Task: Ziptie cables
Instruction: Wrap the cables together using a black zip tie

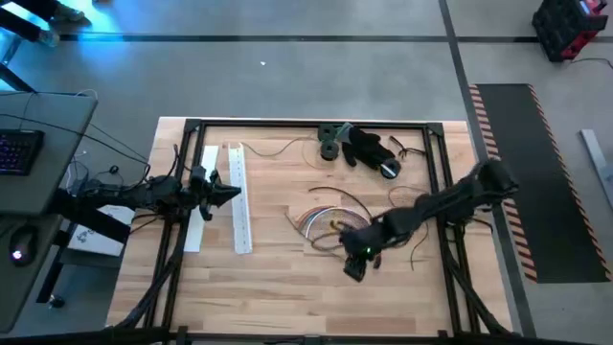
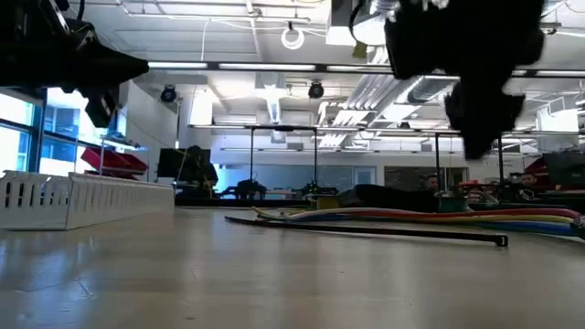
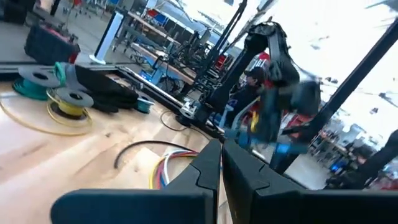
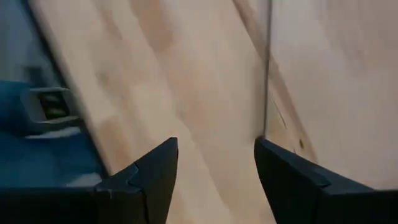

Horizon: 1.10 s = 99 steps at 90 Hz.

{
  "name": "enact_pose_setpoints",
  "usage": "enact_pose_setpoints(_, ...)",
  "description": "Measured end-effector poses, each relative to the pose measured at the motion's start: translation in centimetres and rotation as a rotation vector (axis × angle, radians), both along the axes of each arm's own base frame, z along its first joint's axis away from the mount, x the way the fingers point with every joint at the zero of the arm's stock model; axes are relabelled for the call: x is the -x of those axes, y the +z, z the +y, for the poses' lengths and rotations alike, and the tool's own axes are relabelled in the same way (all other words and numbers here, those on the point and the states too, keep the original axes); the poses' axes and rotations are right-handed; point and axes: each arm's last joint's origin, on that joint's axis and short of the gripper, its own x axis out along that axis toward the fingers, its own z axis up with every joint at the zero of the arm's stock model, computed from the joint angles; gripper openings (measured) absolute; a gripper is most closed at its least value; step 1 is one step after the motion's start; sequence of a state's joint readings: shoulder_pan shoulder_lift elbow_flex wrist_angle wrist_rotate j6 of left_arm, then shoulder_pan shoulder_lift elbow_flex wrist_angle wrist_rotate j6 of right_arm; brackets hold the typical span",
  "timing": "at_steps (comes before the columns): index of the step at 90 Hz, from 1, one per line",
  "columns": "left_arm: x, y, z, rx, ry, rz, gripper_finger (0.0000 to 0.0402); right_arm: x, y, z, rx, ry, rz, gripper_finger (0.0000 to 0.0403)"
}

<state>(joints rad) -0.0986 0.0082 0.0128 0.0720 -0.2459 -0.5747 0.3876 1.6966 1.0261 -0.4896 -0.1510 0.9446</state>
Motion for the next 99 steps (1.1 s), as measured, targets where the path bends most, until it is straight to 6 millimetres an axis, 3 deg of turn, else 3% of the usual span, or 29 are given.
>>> enact_pose_setpoints(15, 0.0, 0.0, 0.0, 0.028, -0.001, -0.004, 0.0, -0.2, -2.9, 0.8, 0.104, -0.009, 0.061, 0.0184)
enact_pose_setpoints(34, 0.0, 0.0, 0.0, 0.062, -0.001, -0.009, 0.0, 0.0, -4.7, 1.8, 0.207, -0.056, 0.089, 0.0141)
enact_pose_setpoints(58, 0.0, 0.0, 0.0, 0.163, -0.013, -0.026, 0.0, 0.7, -5.1, 3.1, 0.295, -0.053, 0.054, 0.0014)
enact_pose_setpoints(72, 0.0, 0.0, -0.1, 0.354, -0.073, -0.046, 0.0, -0.4, -3.2, 3.8, 0.271, -0.092, 0.104, 0.0002)
enact_pose_setpoints(86, 0.0, 0.0, -0.3, 0.354, -0.13, -0.038, 0.0, -2.9, 1.7, 4.2, 0.26, -0.181, 0.094, 0.0)
enact_pose_setpoints(99, 0.0, -0.1, -0.7, 0.288, -0.254, 0.0, 0.0, -4.9, 4.6, 3.2, 0.356, -0.251, 0.278, 0.0)
